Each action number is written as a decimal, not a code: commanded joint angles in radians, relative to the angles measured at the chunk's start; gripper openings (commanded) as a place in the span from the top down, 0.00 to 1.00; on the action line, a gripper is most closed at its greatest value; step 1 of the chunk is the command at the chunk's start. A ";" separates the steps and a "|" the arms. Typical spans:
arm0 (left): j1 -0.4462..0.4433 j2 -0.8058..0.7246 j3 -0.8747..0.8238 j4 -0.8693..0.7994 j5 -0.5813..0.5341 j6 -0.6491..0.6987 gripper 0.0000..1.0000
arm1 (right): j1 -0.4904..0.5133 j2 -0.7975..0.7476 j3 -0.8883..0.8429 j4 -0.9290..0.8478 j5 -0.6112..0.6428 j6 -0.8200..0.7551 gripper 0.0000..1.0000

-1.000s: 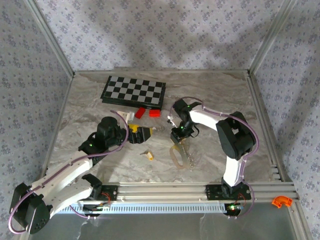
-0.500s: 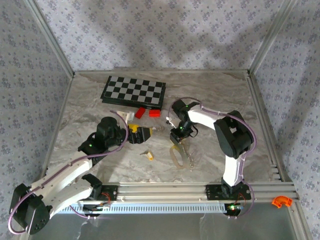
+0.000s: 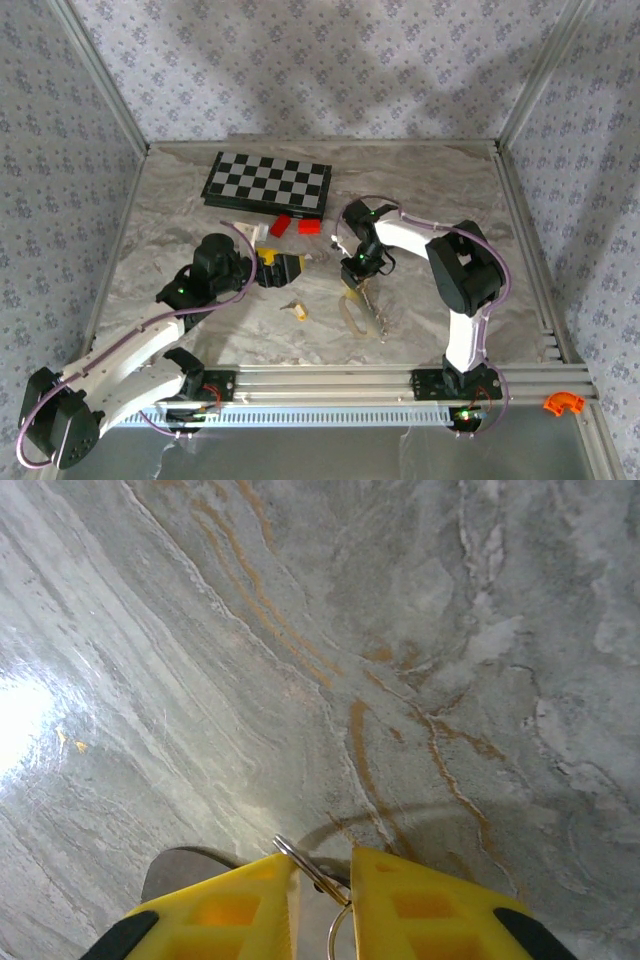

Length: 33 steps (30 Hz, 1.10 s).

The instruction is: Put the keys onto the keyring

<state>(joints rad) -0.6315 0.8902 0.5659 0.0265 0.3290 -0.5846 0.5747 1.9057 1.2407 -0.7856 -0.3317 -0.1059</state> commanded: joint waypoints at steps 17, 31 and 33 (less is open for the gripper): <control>-0.010 -0.021 -0.007 0.061 0.024 -0.013 0.00 | -0.003 -0.037 -0.034 -0.015 -0.036 -0.006 0.91; -0.010 -0.076 -0.020 0.132 0.027 -0.012 0.00 | -0.022 -0.101 -0.083 0.019 -0.078 0.003 1.00; -0.011 -0.086 -0.016 0.124 0.034 0.002 0.00 | -0.021 -0.133 -0.104 0.043 -0.102 -0.001 1.00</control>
<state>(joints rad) -0.6361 0.8291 0.5503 0.1169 0.3305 -0.6025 0.5522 1.8286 1.1618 -0.7506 -0.3889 -0.1051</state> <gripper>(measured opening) 0.997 0.052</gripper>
